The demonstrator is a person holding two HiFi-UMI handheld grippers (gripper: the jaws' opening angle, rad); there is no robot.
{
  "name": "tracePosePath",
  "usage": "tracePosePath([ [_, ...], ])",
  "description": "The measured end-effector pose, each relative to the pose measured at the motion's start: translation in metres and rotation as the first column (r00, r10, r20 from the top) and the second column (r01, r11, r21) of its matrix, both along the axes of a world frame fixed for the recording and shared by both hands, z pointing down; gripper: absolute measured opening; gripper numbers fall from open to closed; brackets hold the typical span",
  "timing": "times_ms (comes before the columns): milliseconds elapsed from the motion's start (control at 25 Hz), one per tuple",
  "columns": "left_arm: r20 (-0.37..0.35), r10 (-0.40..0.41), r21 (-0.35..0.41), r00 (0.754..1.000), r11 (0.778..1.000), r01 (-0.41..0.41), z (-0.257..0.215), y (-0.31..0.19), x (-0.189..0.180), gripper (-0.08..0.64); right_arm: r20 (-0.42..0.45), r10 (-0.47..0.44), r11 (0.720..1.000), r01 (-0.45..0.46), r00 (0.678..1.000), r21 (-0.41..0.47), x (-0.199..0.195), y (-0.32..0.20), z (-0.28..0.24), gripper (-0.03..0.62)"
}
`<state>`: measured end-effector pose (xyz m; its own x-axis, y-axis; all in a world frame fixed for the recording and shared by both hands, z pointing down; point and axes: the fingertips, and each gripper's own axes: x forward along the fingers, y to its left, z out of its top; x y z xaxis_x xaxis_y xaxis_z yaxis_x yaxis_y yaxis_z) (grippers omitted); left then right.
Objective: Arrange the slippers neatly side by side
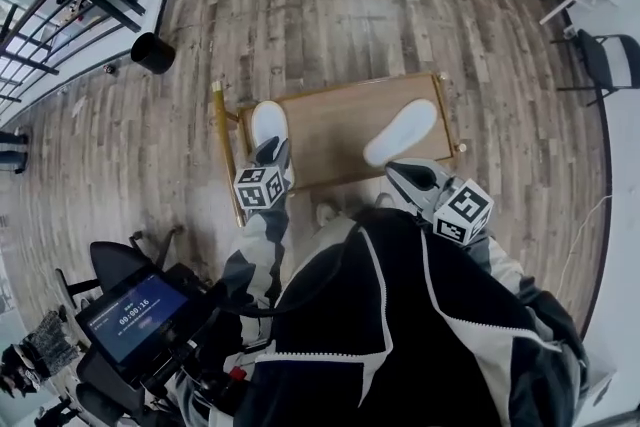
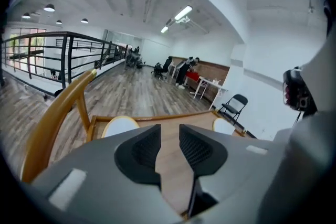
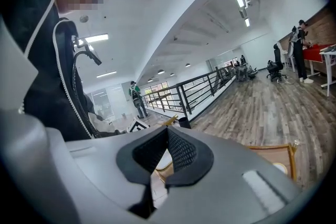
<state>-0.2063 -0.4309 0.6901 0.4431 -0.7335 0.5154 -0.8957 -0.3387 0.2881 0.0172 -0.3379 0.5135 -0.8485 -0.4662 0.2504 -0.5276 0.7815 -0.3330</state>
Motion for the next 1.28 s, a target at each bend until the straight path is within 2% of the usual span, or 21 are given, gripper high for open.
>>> tracePosePath([
  [120, -0.109, 0.034, 0.13, 0.993, 0.991, -0.019, -0.051, -0.001, 0.023, 0.073, 0.016, -0.04, 0.999, 0.04, 0.999, 0.002, -0.008, -0.015, 0.004, 0.005],
  [200, -0.139, 0.078, 0.229, 0.987, 0.972, -0.045, -0.09, 0.007, 0.037, 0.03, 0.022, -0.069, 0.998, 0.069, 0.997, 0.01, -0.017, -0.017, 0.002, 0.005],
  [320, -0.124, 0.158, 0.376, 0.98, 0.921, -0.101, -0.146, 0.029, 0.053, 0.018, 0.014, -0.11, 0.993, 0.11, 0.994, 0.043, -0.035, -0.013, -0.004, 0.005],
  [400, -0.133, 0.214, 0.444, 0.968, 0.886, -0.135, -0.177, 0.039, 0.064, 0.018, 0.013, -0.121, 0.991, 0.119, 0.993, 0.068, -0.043, -0.017, -0.008, 0.005],
  [520, -0.165, 0.296, 0.508, 0.941, 0.843, -0.176, -0.222, 0.055, 0.089, 0.018, 0.036, -0.117, 0.988, 0.113, 0.992, 0.103, -0.042, -0.024, -0.023, 0.005],
  [680, -0.129, 0.414, 0.564, 0.901, 0.778, -0.277, -0.249, 0.078, 0.119, 0.018, 0.071, -0.114, 0.986, 0.104, 0.991, 0.132, -0.04, -0.025, -0.041, 0.005],
  [800, -0.143, 0.458, 0.57, 0.878, 0.763, -0.305, -0.252, 0.084, 0.127, 0.018, 0.076, -0.117, 0.985, 0.105, 0.99, 0.14, -0.041, -0.023, -0.044, 0.005],
  [1040, -0.148, 0.495, 0.548, 0.856, 0.762, -0.346, -0.247, 0.08, 0.133, 0.018, 0.082, -0.096, 0.987, 0.084, 0.992, 0.14, -0.04, -0.024, -0.047, 0.005],
  [1160, -0.168, 0.511, 0.546, 0.843, 0.76, -0.352, -0.25, 0.077, 0.132, 0.019, 0.073, -0.066, 0.992, 0.057, 0.995, 0.109, -0.039, -0.03, -0.038, 0.005],
  [1280, -0.208, 0.543, 0.57, 0.814, 0.743, -0.351, -0.263, 0.079, 0.141, 0.02, 0.041, -0.016, 0.998, 0.013, 0.999, 0.064, -0.027, -0.036, -0.02, 0.005],
])
